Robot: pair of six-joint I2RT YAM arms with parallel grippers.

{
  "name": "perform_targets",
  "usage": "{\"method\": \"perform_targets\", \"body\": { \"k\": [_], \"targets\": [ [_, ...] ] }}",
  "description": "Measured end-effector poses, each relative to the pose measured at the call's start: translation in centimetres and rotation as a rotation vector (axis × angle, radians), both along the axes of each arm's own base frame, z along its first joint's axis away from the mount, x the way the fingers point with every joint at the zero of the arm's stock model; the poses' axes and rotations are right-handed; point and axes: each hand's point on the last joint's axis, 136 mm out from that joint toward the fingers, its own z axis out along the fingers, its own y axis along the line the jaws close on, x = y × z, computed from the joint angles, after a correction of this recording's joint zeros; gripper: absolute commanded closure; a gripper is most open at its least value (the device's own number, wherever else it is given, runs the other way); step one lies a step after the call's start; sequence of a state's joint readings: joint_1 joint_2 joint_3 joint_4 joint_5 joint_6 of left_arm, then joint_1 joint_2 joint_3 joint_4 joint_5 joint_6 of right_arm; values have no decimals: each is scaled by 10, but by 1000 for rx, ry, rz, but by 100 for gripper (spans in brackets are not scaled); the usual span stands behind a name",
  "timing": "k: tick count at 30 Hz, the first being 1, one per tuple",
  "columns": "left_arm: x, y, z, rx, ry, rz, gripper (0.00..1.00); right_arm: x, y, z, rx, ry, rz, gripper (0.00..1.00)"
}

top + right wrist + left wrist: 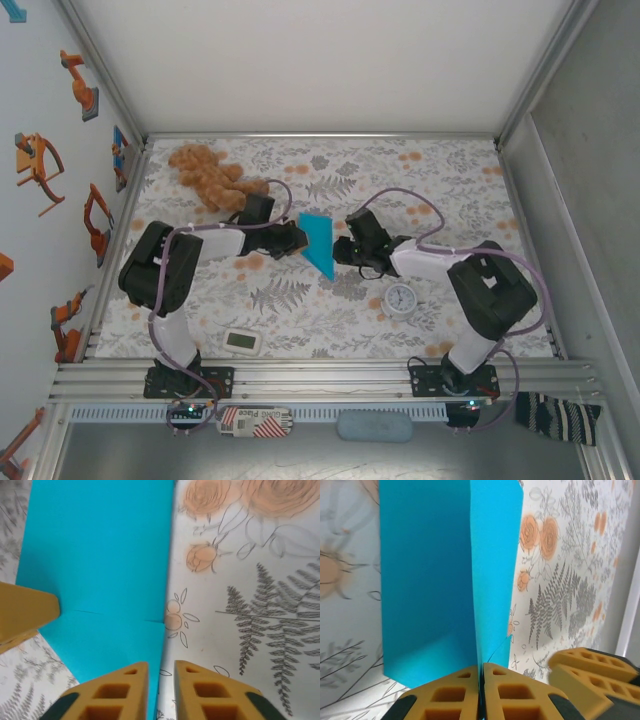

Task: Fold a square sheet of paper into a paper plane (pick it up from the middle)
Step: Fourth fold the wing at the center of the table.

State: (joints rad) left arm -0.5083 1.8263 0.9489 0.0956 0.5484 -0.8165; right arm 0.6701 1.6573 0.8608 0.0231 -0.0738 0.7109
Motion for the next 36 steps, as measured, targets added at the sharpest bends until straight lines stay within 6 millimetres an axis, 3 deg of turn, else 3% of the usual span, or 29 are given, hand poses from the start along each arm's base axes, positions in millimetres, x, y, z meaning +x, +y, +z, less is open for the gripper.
{"method": "perform_targets", "body": {
  "k": [1, 4, 6, 11, 15, 19, 25, 36],
  "targets": [
    [2, 3, 3, 15, -6, 18, 89, 1, -1, 6, -12, -28, 10, 66],
    [7, 15, 9, 58, -14, 87, 89, 3, 0, 20, -45, -105, 53, 43],
    [9, 21, 10, 82, -7, 133, 89, 1, 4, 21, -73, -141, 90, 38],
    [11, 35, 2, 138, 39, 231, 89, -10, 24, 14, -133, -209, 213, 51],
    [9, 41, -3, 160, 82, 283, 88, -22, 45, -5, -181, -239, 327, 60],
    [10, 41, 0, 159, 105, 306, 88, -24, 58, -19, -197, -256, 394, 61],
    [12, 40, 4, 156, 123, 321, 88, -13, 75, -18, -201, -306, 433, 62],
    [12, 41, 9, 169, 141, 321, 87, -15, 85, -22, -241, -354, 495, 57]
  ]
}}
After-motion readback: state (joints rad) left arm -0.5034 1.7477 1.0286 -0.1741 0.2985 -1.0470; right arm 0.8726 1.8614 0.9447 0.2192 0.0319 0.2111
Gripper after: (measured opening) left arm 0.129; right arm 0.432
